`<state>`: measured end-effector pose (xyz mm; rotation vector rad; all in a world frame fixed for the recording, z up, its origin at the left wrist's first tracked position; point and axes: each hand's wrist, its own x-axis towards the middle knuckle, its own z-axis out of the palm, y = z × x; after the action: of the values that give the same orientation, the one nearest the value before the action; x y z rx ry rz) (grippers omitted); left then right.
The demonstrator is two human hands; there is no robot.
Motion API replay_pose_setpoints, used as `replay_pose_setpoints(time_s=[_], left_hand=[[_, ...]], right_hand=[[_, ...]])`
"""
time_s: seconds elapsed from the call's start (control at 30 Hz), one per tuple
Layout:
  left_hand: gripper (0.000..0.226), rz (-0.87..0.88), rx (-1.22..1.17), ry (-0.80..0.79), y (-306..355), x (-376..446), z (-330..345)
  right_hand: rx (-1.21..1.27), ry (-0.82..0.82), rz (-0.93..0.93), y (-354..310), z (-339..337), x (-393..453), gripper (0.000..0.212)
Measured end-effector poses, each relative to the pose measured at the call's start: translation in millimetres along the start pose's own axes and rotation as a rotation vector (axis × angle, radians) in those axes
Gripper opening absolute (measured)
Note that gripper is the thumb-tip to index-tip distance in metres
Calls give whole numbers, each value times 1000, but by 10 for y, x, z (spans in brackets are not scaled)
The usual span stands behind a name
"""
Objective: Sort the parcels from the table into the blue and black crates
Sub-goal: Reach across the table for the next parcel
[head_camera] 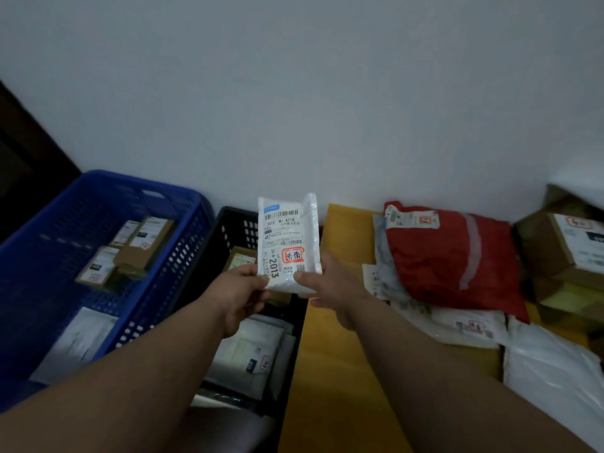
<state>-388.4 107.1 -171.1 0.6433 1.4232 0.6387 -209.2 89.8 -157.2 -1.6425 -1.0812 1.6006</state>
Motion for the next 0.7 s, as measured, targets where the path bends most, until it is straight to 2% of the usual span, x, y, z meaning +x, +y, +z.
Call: replay_pose_setpoints(time_s=[0.13, 0.2, 0.27, 0.47, 0.7], left_hand=[[17, 32, 25, 24, -44, -9, -545], [15, 54, 42, 63, -84, -43, -902], [14, 82, 82, 115, -118, -101, -1299], [15, 54, 147, 214, -148, -318, -2513], [15, 19, 59, 247, -96, -358, -3264]], right_hand=[[-41, 40, -8, -65, 565, -7, 40], [-44, 38, -8, -84, 955, 33, 31], [-19, 15, 5, -99, 1389, 88, 25], [-41, -116, 125, -118, 2642, 191, 32], [-131, -160, 113, -344, 3305, 334, 38]])
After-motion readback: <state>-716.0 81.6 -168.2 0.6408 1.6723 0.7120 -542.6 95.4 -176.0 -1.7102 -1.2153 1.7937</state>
